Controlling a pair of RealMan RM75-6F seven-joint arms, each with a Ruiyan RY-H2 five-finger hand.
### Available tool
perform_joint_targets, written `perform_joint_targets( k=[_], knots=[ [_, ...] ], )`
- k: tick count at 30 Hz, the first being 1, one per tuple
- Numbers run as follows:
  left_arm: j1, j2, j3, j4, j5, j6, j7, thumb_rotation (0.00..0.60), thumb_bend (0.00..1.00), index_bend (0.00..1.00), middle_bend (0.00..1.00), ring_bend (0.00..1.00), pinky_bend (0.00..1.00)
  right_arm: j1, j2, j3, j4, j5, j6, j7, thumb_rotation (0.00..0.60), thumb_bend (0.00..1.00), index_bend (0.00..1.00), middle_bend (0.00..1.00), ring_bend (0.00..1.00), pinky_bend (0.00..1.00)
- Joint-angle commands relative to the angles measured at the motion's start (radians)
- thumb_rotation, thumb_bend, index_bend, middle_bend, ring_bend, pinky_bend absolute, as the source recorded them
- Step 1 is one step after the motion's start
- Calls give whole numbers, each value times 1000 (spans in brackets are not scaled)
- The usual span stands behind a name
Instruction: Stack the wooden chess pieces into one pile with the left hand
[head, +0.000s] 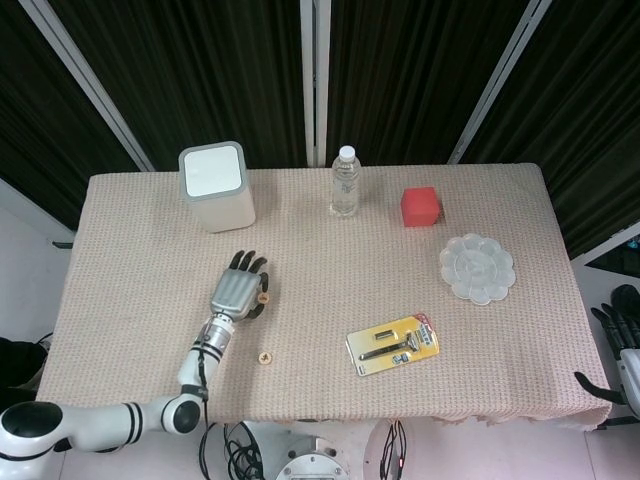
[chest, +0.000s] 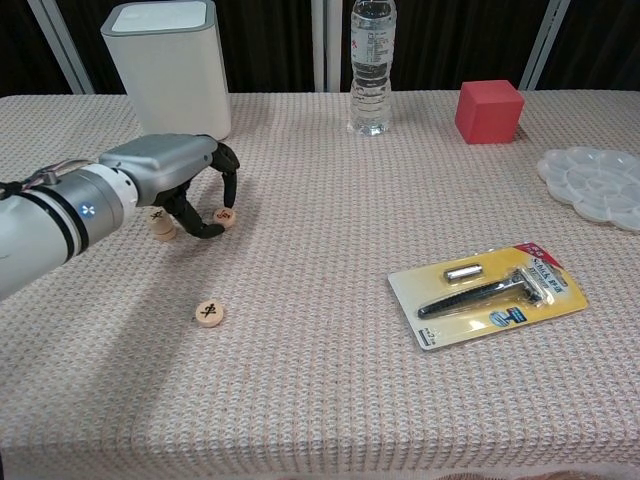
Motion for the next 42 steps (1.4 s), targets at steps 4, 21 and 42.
perform_joint_targets(
  k=[4,21,42],
  knots=[
    [19,61,-10,-91,-3,35,1,600,285,516,142,0,0,0,3,2,-4,-3,5,1,600,151,0,0,0,0],
    [51,273,38,-337,-118,22,40,600,286,517,141,0,0,-2,28,6,-60,-19,34,-27,600,151,0,0,0,0],
    [43,247,61,-242,-94,14,-23,600,286,504,140,0,0,-3,22,3,-44,-12,22,-17,600,153,0,0,0,0]
  ],
)
